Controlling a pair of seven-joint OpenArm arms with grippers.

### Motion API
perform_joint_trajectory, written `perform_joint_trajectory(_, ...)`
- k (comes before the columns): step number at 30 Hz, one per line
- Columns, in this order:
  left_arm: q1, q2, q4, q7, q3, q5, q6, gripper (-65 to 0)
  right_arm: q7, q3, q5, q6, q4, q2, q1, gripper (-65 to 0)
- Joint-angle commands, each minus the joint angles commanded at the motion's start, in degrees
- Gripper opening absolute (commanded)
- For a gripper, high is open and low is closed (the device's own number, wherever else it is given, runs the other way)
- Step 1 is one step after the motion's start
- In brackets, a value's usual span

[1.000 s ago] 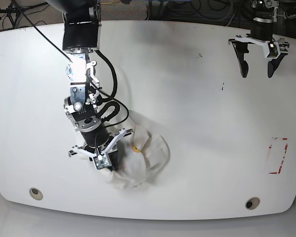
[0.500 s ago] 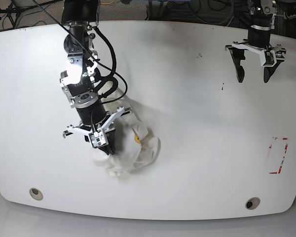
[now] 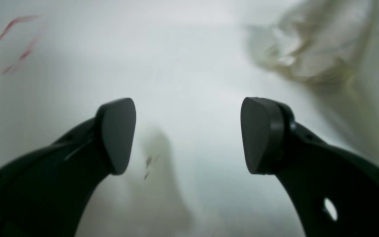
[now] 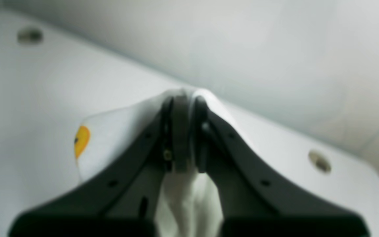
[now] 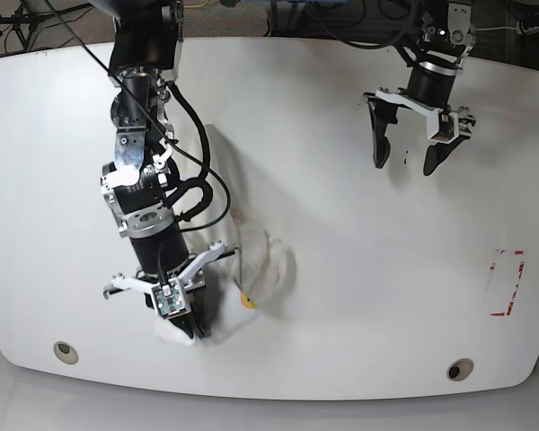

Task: Fold the T-shirt properly
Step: 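Lift the gripped shirt with the right gripper and drag it along the table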

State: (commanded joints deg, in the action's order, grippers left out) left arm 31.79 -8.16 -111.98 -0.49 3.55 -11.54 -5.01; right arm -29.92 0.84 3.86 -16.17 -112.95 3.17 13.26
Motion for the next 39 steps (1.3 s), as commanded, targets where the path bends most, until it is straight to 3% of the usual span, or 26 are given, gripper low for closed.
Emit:
perform_joint_trajectory(2, -2.8, 1.0, 0.8, 0.4, -0.2, -0.3, 0.0, -18.6, 0.1, -0.3, -0.3, -0.08, -0.6, -1.3, 0.9, -65.0)
perform_joint_trajectory(12, -5.2, 3.5, 0.7, 1.6, -1.7, -0.4, 0.1, -18.5, 0.4, -0.5, -0.3, -0.13, -0.6, -1.5, -0.2, -65.0)
perform_joint_trajectory(22, -4.9, 3.7, 1.1, 2.4, -4.7, -1.2, -0.3, -19.2, 0.3, -1.2, -0.6, 0.18, -0.4, -1.6, -2.2, -65.0)
perform_joint_trajectory(32, -9.4, 6.2, 3.3, 2.4, -8.0, -0.8, -0.1, -18.5, 0.1, -0.4, -0.6, -0.06, 0.1, -1.0, 4.4, -64.8)
perform_joint_trajectory(39, -15.1, 8.9, 7.0, 2.4, -10.6, -0.8, 0.3, -18.5, -0.4, -0.2, -0.5, 0.15, 3.6, -0.3, 13.6, -64.6)
